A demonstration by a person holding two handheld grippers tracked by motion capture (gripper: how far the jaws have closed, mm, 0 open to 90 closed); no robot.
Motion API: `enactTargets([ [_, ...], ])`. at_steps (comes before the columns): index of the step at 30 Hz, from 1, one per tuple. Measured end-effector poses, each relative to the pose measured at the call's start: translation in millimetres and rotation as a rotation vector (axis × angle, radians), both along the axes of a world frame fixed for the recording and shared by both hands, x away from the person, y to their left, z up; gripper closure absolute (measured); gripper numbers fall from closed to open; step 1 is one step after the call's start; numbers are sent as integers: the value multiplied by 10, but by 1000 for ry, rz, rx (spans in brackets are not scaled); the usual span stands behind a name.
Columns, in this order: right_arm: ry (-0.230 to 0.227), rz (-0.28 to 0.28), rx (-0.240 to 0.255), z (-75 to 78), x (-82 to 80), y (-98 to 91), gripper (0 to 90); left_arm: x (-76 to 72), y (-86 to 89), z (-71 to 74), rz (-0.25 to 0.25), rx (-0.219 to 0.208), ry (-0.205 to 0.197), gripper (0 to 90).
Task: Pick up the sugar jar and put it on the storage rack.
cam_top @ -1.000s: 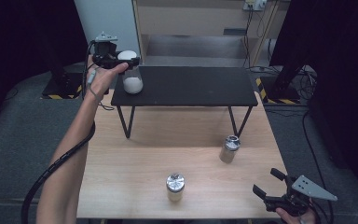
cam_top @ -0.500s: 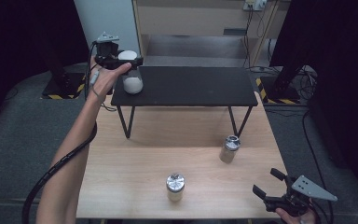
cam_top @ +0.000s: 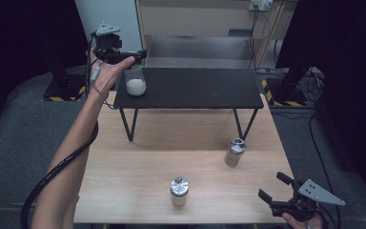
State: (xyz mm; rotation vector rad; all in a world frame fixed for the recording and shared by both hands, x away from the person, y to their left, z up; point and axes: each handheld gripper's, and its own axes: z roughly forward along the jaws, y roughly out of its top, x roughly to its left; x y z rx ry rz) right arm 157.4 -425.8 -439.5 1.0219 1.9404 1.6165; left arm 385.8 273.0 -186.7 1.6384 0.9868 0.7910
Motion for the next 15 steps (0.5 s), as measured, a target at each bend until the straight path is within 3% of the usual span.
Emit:
enactTargets([
  [5,-3,1,0,1,-3,3,22,-98,75,74,-32,-19,-27,25],
  [15,-6,6,-6,5,0,11,22,-366,211,247,-82,-7,-82,31],
])
